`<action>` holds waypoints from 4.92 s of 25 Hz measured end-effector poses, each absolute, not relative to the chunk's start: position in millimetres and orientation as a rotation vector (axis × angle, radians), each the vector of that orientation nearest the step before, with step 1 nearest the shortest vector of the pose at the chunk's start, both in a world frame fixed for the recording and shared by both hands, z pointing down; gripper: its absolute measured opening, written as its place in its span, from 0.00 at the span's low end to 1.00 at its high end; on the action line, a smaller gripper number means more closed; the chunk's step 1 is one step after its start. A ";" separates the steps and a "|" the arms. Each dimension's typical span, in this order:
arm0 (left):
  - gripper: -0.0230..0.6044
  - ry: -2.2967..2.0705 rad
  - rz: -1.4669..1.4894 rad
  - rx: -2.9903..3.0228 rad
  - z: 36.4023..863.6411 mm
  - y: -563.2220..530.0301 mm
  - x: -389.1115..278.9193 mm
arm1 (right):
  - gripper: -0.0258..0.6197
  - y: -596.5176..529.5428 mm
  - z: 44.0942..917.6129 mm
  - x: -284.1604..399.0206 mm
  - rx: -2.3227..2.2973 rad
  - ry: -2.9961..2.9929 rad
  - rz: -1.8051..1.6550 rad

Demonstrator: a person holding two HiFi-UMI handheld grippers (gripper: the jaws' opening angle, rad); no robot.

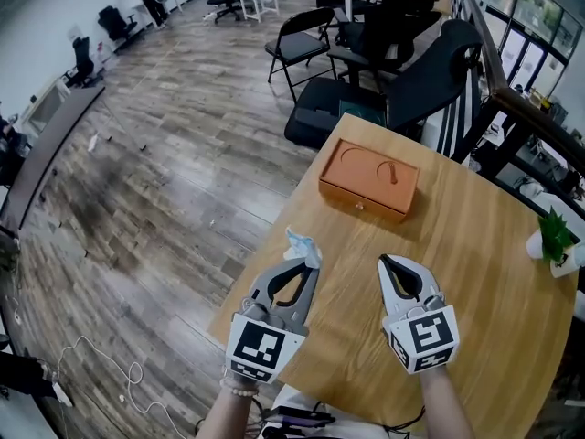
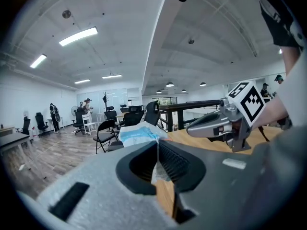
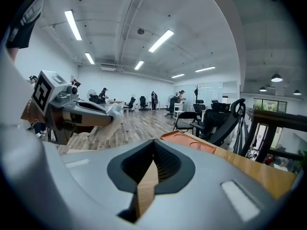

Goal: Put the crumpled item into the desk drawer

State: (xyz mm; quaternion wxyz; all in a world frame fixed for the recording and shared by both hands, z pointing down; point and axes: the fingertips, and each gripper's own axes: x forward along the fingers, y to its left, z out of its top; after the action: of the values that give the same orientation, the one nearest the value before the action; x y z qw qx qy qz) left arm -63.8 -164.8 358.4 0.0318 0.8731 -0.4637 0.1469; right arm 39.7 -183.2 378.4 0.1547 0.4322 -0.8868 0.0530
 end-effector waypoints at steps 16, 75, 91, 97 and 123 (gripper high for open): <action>0.07 -1.369 0.537 2.714 400.2 -230.3 -77.3 | 0.04 -260.8 431.2 25.6 1.327 -2.475 0.224; 0.07 -1.277 0.643 2.722 462.3 -271.3 -93.9 | 0.15 -369.9 568.1 16.5 1.580 -2.106 0.559; 0.07 -1.318 0.639 2.736 454.9 -274.2 -93.9 | 0.15 -342.9 569.8 11.5 1.552 -2.129 0.583; 0.07 -1.324 0.638 2.734 452.7 -274.2 -94.7 | 0.15 -331.1 567.6 5.5 1.531 -2.135 0.584; 0.07 -1.330 0.648 2.734 449.6 -271.5 -91.1 | 0.14 -280.7 570.6 -16.2 1.412 -2.166 0.579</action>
State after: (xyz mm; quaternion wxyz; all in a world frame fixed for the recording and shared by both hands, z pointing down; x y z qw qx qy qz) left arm -91.1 -271.5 449.6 0.0166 0.8793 -0.4279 0.2085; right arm -16.2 -280.7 570.6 0.2435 0.5167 -0.7930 0.2119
